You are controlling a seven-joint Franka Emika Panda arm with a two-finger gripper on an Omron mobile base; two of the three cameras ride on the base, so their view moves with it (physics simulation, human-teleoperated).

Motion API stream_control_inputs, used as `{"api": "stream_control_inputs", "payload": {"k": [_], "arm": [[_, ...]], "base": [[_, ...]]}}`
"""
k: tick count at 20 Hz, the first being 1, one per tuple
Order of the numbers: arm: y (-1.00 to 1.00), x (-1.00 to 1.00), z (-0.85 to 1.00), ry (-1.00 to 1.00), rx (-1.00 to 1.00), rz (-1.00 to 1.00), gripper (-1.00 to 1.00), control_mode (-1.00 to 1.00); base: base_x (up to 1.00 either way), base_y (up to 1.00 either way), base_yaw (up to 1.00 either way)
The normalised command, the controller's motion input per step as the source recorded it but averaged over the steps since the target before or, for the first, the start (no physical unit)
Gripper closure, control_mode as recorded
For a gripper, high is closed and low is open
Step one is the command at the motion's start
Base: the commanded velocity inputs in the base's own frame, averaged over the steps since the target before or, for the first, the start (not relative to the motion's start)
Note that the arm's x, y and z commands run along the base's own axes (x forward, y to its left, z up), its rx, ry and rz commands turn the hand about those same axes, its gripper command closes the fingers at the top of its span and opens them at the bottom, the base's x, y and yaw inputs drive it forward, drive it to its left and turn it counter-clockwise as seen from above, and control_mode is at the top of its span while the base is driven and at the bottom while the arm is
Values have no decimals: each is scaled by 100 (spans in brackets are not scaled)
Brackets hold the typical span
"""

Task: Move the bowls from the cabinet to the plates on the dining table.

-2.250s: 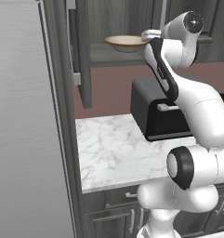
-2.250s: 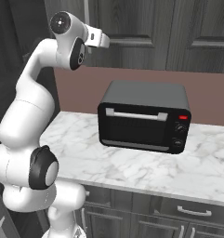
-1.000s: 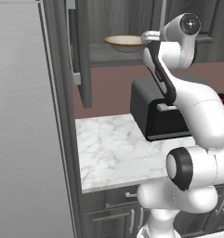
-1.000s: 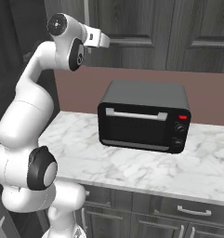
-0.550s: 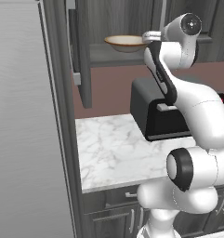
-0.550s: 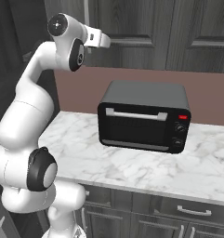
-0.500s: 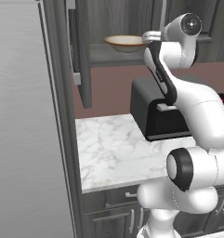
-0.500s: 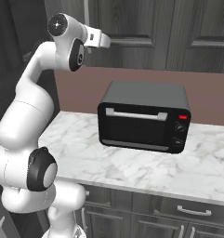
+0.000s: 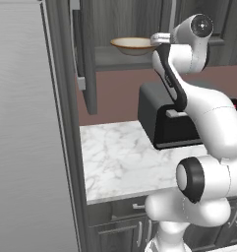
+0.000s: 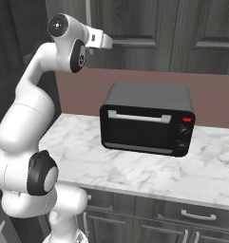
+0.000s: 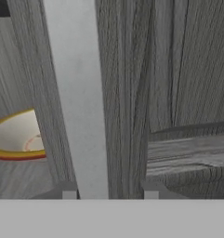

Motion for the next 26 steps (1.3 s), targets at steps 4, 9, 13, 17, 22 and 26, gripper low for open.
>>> {"api": "stream_control_inputs", "payload": {"k": [4,9,13,17,22,26], "arm": [[-15,-18,1,0,0,0,100,-100],[-30,-29,7,0,1,1,100,-100],[-39,-29,10,0,2,2,100,-100],[-49,-35,13,0,4,3,100,-100],[-61,-40,11,0,6,4,100,-100],[-65,-42,12,0,6,4,100,-100]], "base": [[0,0,0],[0,0,0],[0,0,0],[0,0,0],[0,0,0],[0,0,0]]}}
